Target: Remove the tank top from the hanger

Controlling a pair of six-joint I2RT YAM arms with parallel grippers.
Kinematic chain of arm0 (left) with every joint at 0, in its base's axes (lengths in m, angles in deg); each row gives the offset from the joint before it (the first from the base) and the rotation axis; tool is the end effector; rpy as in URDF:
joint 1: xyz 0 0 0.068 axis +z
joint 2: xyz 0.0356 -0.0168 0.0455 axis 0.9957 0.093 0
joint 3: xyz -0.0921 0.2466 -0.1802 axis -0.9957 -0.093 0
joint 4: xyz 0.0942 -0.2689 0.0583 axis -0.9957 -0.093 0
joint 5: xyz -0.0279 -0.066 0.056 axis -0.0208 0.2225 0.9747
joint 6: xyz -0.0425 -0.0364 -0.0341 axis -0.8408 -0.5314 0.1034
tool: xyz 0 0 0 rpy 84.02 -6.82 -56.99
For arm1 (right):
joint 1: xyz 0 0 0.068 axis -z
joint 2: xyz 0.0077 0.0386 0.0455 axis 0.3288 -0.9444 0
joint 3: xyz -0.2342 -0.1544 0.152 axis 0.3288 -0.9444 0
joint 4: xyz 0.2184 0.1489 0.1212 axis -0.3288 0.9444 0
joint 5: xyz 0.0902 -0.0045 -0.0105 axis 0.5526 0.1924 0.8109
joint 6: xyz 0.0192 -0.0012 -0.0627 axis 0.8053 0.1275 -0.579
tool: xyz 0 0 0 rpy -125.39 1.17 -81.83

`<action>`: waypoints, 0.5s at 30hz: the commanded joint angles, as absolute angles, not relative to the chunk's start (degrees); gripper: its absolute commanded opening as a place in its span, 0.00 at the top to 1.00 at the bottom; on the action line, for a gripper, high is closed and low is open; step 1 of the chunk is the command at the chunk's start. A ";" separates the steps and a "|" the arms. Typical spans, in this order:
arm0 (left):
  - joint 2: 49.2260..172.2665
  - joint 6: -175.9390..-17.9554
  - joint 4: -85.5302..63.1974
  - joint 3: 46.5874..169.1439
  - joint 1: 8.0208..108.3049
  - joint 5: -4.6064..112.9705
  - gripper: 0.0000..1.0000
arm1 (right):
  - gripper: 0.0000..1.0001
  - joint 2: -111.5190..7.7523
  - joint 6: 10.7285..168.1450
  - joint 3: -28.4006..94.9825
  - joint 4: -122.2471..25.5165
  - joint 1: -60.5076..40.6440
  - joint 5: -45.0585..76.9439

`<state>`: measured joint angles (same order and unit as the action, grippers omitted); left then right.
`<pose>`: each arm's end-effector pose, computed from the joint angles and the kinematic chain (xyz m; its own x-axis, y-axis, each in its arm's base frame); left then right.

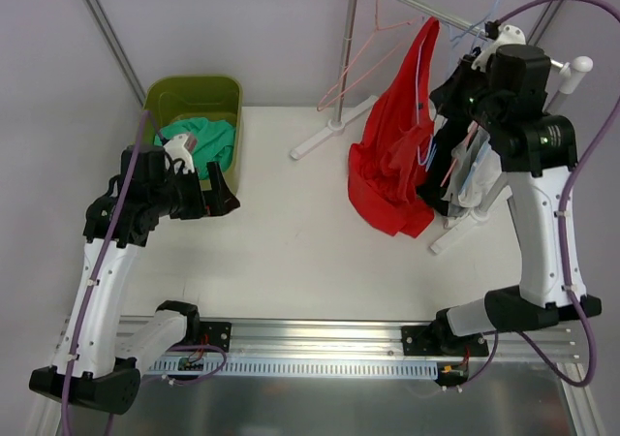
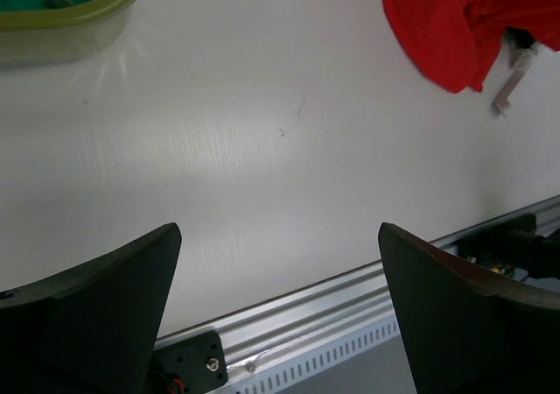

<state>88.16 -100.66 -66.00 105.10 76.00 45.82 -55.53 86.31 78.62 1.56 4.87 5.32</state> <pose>0.1747 -0.0416 0.4252 -0.6608 -0.1549 -0.7344 0.2057 0.9036 -0.3757 0.2916 0.0717 0.6043 -0.2512 0.0022 -0.9679 -0.1825 0.9820 0.0496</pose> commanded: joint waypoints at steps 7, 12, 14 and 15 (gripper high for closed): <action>96.68 -109.45 -64.69 126.11 65.79 42.13 0.01 | 1.00 -33.84 89.56 62.28 -1.77 5.04 23.13; 107.90 -107.26 -63.72 141.21 52.25 50.04 0.01 | 1.00 -22.67 89.66 56.28 0.08 4.96 29.12; 111.17 -105.85 -62.93 145.80 48.64 54.43 0.01 | 1.00 -20.30 87.73 55.39 0.17 4.96 34.56; 114.15 -104.45 -62.06 149.83 46.45 55.05 0.01 | 1.00 -18.63 87.20 55.57 0.69 5.04 35.62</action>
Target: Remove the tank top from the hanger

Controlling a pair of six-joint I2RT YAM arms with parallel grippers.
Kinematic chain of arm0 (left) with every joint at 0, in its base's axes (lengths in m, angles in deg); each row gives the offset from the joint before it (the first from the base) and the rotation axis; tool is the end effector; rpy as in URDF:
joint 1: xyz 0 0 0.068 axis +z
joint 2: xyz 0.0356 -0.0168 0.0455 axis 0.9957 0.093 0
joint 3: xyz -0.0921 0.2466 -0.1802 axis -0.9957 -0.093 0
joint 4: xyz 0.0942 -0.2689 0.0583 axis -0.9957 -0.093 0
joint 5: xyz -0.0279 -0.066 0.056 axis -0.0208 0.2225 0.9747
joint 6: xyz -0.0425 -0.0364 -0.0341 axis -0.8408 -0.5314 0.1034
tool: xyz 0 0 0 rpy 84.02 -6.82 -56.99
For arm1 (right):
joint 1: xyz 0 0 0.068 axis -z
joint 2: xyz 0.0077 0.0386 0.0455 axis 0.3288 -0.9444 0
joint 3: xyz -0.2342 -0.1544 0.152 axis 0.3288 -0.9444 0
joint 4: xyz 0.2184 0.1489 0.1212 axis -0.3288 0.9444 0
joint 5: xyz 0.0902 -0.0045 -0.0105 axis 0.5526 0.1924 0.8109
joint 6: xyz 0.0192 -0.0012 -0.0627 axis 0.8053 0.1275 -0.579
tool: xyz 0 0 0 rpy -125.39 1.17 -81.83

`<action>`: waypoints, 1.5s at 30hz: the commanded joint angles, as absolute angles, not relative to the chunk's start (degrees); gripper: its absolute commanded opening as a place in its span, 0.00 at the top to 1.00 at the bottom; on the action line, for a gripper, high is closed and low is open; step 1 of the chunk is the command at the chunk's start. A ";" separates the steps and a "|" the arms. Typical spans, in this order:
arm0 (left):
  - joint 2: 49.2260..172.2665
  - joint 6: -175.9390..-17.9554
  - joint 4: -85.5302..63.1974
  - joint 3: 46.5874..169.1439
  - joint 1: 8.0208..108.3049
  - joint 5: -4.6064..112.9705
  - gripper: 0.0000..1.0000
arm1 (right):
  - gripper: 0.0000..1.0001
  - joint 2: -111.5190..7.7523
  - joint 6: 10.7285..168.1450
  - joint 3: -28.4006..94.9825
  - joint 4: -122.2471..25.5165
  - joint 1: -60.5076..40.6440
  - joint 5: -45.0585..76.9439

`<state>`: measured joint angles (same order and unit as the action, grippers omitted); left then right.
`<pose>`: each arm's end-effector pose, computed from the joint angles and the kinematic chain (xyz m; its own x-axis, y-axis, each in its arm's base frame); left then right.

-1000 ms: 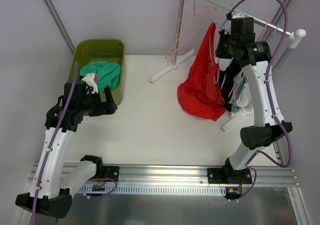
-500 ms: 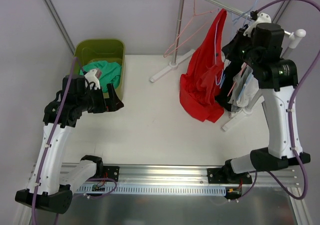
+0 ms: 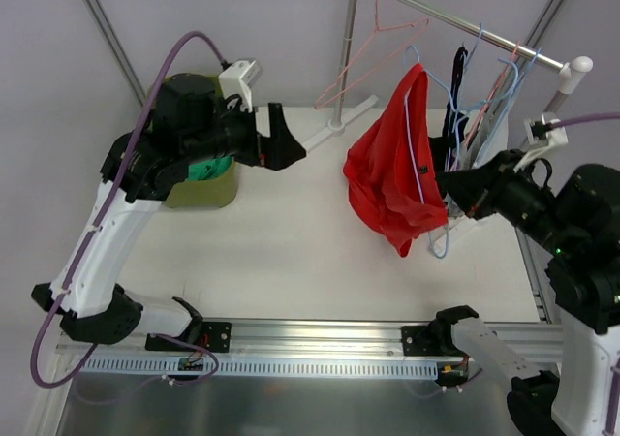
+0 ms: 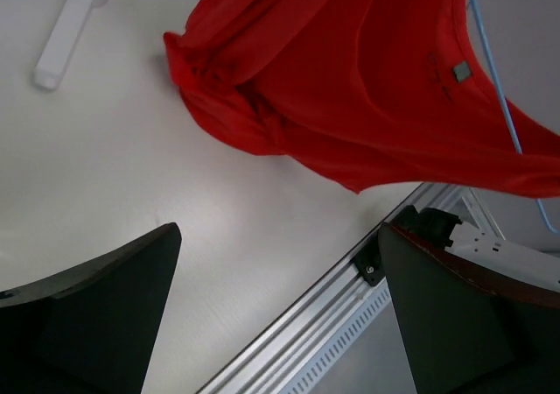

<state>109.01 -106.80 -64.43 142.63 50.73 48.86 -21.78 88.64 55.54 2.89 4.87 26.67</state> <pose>0.1994 -0.1488 0.5759 -0.5034 -0.0894 -0.8594 0.5845 0.6973 -0.4149 0.0843 0.0383 0.5875 -0.1395 0.0671 -0.9879 -0.5273 0.8394 0.1315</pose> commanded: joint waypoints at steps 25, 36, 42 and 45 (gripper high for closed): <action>128.60 -92.14 -42.10 161.74 35.97 49.60 0.85 | 1.00 -19.14 85.53 69.02 13.70 4.96 50.93; 120.16 -99.33 -44.03 148.91 38.16 89.24 1.00 | 1.00 -17.83 77.01 60.49 16.08 4.96 64.71; 117.43 -104.96 -47.72 143.81 40.36 87.86 1.00 | 1.00 -16.95 74.63 60.84 15.90 5.04 74.22; 114.71 -106.37 -47.73 140.47 40.45 80.15 1.00 | 1.00 -16.51 74.36 60.40 15.03 5.04 69.85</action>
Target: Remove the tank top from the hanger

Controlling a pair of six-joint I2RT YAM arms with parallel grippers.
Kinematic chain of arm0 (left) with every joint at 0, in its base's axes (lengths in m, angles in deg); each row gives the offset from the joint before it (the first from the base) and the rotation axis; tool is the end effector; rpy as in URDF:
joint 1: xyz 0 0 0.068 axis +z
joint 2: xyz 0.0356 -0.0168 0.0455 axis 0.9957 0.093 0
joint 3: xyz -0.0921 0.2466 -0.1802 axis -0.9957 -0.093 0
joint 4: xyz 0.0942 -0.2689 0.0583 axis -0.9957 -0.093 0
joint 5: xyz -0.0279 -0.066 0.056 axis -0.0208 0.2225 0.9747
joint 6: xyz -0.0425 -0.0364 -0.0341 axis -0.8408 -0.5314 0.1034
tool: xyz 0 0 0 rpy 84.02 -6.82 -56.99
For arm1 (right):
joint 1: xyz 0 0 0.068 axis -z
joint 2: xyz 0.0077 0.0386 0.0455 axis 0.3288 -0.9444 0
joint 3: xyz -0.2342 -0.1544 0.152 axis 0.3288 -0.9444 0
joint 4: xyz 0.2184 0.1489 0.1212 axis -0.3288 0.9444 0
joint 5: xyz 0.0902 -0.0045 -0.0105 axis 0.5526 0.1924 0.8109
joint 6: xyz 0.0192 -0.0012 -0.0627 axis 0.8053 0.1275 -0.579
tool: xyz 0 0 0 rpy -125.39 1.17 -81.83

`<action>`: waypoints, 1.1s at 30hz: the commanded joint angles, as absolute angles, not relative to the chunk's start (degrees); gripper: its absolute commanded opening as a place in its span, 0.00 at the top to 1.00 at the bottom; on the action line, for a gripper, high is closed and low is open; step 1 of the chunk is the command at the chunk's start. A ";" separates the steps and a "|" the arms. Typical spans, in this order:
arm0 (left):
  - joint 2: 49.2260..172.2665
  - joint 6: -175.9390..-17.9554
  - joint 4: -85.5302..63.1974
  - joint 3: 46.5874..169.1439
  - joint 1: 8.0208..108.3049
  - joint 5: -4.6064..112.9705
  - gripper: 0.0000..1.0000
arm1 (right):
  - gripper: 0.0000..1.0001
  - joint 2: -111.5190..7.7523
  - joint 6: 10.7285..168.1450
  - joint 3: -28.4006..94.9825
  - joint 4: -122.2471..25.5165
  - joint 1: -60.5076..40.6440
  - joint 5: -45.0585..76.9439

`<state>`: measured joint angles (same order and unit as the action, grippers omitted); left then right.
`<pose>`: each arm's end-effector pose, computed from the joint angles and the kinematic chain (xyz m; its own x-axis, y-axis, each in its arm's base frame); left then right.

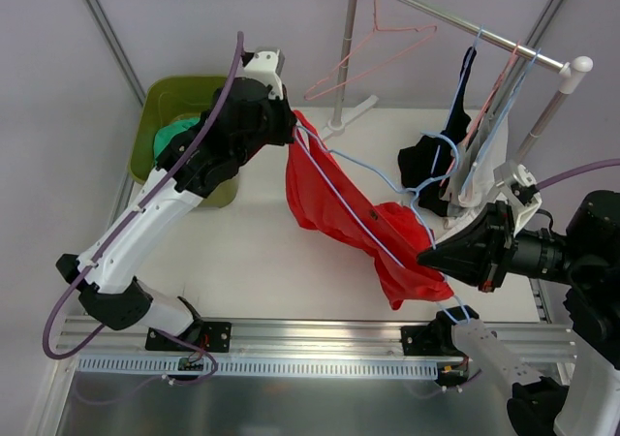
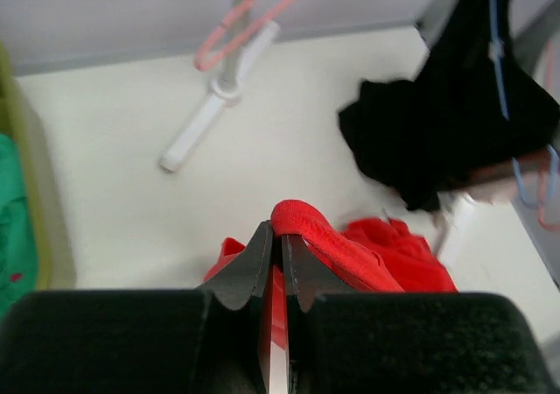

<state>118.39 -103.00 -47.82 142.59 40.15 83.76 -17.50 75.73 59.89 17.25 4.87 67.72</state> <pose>0.2488 -0.2184 0.5666 -0.2470 -0.1529 -0.9569 0.3396 0.9112 -0.2333 0.0003 0.0459 0.5832 -0.0647 -0.0794 -0.9947 -0.9603 0.2760 0.0404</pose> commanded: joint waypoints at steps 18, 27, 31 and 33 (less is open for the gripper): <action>88.26 -113.23 -32.51 93.63 37.64 25.32 1.00 | 1.00 -11.32 86.42 27.44 -79.10 4.78 22.28; 83.42 -121.48 -52.01 93.52 37.64 69.52 1.00 | 1.00 -13.18 82.45 39.49 -44.26 4.69 19.67; 79.65 -133.93 -70.79 99.93 37.73 94.22 1.00 | 1.00 -9.91 85.42 34.56 -42.73 4.61 14.72; 76.83 -132.93 -71.89 101.26 37.73 100.05 1.00 | 1.00 -12.70 89.88 39.10 -34.66 4.61 17.77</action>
